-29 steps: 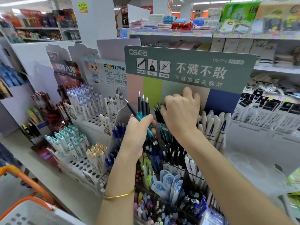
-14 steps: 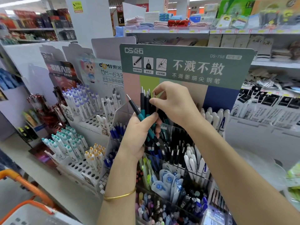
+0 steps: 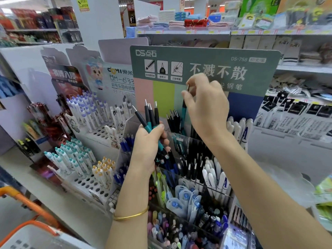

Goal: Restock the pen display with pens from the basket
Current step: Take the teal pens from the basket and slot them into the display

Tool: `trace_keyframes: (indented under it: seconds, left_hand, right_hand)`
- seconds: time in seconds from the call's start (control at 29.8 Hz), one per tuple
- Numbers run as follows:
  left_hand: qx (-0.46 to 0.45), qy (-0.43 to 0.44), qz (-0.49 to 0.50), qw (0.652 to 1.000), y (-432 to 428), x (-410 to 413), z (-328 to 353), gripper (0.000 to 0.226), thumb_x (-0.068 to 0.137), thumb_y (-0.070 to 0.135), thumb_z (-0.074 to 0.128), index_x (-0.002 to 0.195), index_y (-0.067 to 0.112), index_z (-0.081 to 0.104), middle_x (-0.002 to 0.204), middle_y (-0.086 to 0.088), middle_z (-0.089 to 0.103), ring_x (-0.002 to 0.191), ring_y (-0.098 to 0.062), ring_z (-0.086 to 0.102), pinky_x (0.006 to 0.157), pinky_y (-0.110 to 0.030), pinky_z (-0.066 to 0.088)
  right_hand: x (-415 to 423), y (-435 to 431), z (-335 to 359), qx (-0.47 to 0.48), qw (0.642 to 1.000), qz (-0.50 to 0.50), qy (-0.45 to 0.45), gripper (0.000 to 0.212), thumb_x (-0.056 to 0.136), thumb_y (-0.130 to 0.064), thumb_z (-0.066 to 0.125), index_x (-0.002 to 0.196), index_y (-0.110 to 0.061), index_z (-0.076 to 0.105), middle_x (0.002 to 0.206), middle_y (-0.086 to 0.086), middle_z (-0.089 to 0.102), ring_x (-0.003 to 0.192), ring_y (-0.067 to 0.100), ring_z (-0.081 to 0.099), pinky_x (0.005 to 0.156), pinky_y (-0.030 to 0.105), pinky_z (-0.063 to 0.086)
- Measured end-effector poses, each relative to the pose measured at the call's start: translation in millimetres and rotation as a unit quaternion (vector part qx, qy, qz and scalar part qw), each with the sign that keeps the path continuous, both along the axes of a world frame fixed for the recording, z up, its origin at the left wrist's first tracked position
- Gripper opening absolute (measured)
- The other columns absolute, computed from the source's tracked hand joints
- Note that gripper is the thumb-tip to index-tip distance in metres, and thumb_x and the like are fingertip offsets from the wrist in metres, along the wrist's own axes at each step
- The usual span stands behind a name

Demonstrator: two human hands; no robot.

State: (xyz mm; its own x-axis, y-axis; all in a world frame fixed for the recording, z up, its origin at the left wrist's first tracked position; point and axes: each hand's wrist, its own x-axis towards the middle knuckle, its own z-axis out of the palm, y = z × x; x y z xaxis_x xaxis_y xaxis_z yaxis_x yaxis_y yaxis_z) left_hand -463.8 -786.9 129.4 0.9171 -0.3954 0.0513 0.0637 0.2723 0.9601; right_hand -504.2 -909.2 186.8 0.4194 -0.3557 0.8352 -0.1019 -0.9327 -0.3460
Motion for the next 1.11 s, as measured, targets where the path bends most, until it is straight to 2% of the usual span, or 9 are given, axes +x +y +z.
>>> trace_keyframes:
  seconds: [0.1,0.27,0.37,0.47,0.67,0.81,0.91,0.97,1.11]
  left_hand:
    - [-0.008,0.004,-0.014,1.000,-1.4,0.3,-0.6,0.009,0.099,0.010,0.052,0.104,0.004,0.049,0.067,-0.002,0.054,0.051,-0.010,0.051,0.045,-0.023,0.046]
    - [-0.008,0.001,-0.037,0.999,-1.7,-1.8,-0.1,0.009,0.099,0.011,0.053,0.101,0.004,0.047,0.067,-0.002,0.055,0.052,-0.012,0.052,0.046,-0.024,0.046]
    - [-0.006,-0.012,-0.054,0.998,-1.7,-3.1,1.1,0.009,0.099,0.012,0.052,0.101,0.004,0.048,0.066,-0.001,0.057,0.053,-0.012,0.052,0.046,-0.024,0.046]
    - [-0.009,-0.032,-0.069,0.997,-2.0,-4.1,2.1,0.009,0.099,0.013,0.053,0.098,0.003,0.051,0.066,-0.002,0.058,0.056,-0.014,0.053,0.047,-0.025,0.046]
    - [-0.034,-0.015,-0.097,0.995,-6.9,-9.1,4.9,0.017,0.099,0.013,0.051,0.110,0.001,0.053,0.073,-0.008,0.064,0.063,-0.019,0.064,0.056,-0.031,0.056]
    - [-0.025,-0.005,-0.034,0.999,-5.4,-3.8,1.8,0.024,0.100,0.011,0.049,0.118,-0.004,0.051,0.096,-0.017,0.071,0.083,-0.026,0.072,0.068,-0.042,0.061]
    - [0.004,-0.020,0.031,0.999,-0.9,0.5,1.4,0.009,0.100,0.010,0.049,0.108,0.006,0.050,0.098,-0.013,0.067,0.066,-0.017,0.068,0.052,-0.031,0.057]
    - [0.024,-0.045,0.050,0.997,0.5,0.6,1.8,0.004,0.100,0.010,0.050,0.099,0.013,0.048,0.084,-0.008,0.059,0.050,-0.009,0.054,0.042,-0.024,0.047]
    - [0.043,-0.054,0.038,0.997,-4.5,-3.6,2.9,0.012,0.100,0.019,0.053,0.091,0.016,0.044,0.075,-0.002,0.052,0.046,-0.007,0.045,0.041,-0.023,0.043]
  right_hand:
    - [5.4,-0.1,-12.2,-0.071,0.994,-0.026,0.080,0.015,0.083,-0.023,0.070,0.088,-0.011,0.064,0.074,0.007,0.067,0.087,0.030,0.053,0.070,0.034,0.031]
    - [10.7,0.0,-14.0,-0.156,0.941,-0.116,0.277,0.008,0.087,-0.024,0.062,0.089,-0.022,0.070,0.089,-0.002,0.067,0.100,0.027,0.048,0.072,0.034,0.020]
    - [7.9,-1.3,-10.1,-0.142,0.957,-0.129,0.216,0.013,0.088,-0.019,0.061,0.093,-0.020,0.073,0.093,-0.001,0.067,0.100,0.027,0.049,0.072,0.033,0.023]
    - [-1.4,0.1,4.3,-0.019,0.982,-0.010,0.186,0.024,0.096,-0.030,0.052,0.108,-0.020,0.070,0.100,0.000,0.070,0.106,0.027,0.046,0.081,0.035,0.035]
    - [-1.8,2.2,9.7,0.101,0.957,0.146,0.230,0.019,0.089,-0.030,0.063,0.101,-0.015,0.067,0.096,-0.001,0.068,0.096,0.021,0.059,0.085,0.041,0.049]
    - [0.1,-1.3,12.5,0.172,0.977,0.111,0.066,0.014,0.092,-0.022,0.059,0.100,-0.011,0.063,0.090,0.000,0.065,0.091,0.021,0.059,0.081,0.043,0.049]
    - [-1.7,-5.2,14.7,0.136,0.990,0.030,0.008,0.015,0.094,-0.023,0.056,0.104,-0.012,0.059,0.091,0.004,0.062,0.091,0.022,0.051,0.076,0.038,0.044]
    - [-1.7,-5.3,9.3,0.091,0.995,0.012,0.040,0.016,0.093,-0.022,0.058,0.105,-0.012,0.059,0.091,0.008,0.061,0.094,0.025,0.049,0.077,0.038,0.042]
    - [5.4,-2.9,-10.0,-0.004,0.988,-0.038,0.146,0.019,0.088,-0.016,0.061,0.105,-0.012,0.053,0.089,0.008,0.066,0.100,0.031,0.052,0.079,0.039,0.037]
